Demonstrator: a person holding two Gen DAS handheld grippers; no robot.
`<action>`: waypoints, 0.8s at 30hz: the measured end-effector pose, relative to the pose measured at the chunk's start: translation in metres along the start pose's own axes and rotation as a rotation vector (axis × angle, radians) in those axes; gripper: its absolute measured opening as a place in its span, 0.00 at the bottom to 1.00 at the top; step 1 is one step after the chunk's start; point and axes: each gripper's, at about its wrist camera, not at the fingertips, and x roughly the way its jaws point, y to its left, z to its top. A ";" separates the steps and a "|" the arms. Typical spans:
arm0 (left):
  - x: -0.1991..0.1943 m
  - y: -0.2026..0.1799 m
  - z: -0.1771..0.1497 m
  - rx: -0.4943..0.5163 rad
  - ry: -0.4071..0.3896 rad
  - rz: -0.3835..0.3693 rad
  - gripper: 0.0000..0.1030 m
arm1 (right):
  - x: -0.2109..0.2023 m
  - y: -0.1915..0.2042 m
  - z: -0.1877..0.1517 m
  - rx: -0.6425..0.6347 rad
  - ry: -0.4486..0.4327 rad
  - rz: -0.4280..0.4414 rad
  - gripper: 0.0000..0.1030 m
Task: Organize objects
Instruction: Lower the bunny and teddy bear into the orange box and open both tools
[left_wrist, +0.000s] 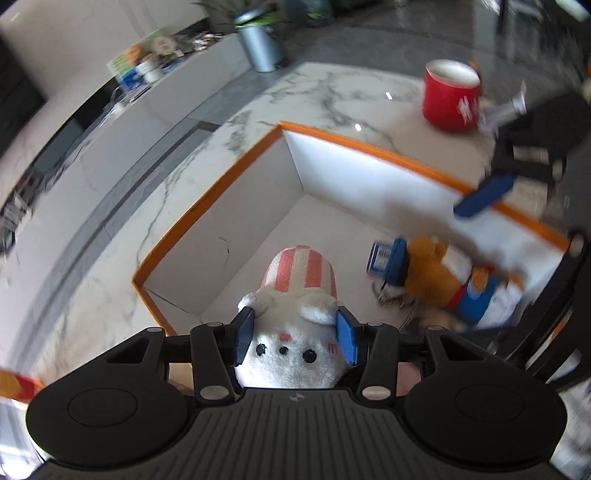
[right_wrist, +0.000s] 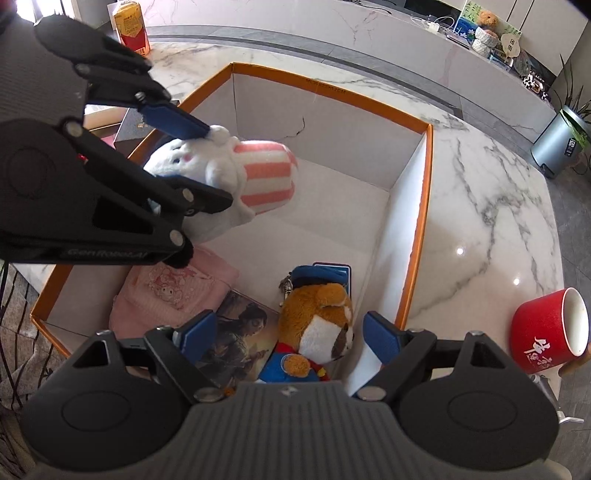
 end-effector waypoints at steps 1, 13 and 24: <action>0.004 -0.002 0.000 0.051 0.018 0.007 0.53 | 0.000 0.000 0.001 0.000 -0.001 0.000 0.84; 0.033 0.013 -0.002 0.340 0.045 -0.193 0.52 | 0.004 -0.005 0.002 0.053 0.008 0.022 0.84; 0.052 0.012 -0.004 0.605 0.016 -0.374 0.52 | 0.009 -0.006 0.002 0.060 0.019 0.051 0.84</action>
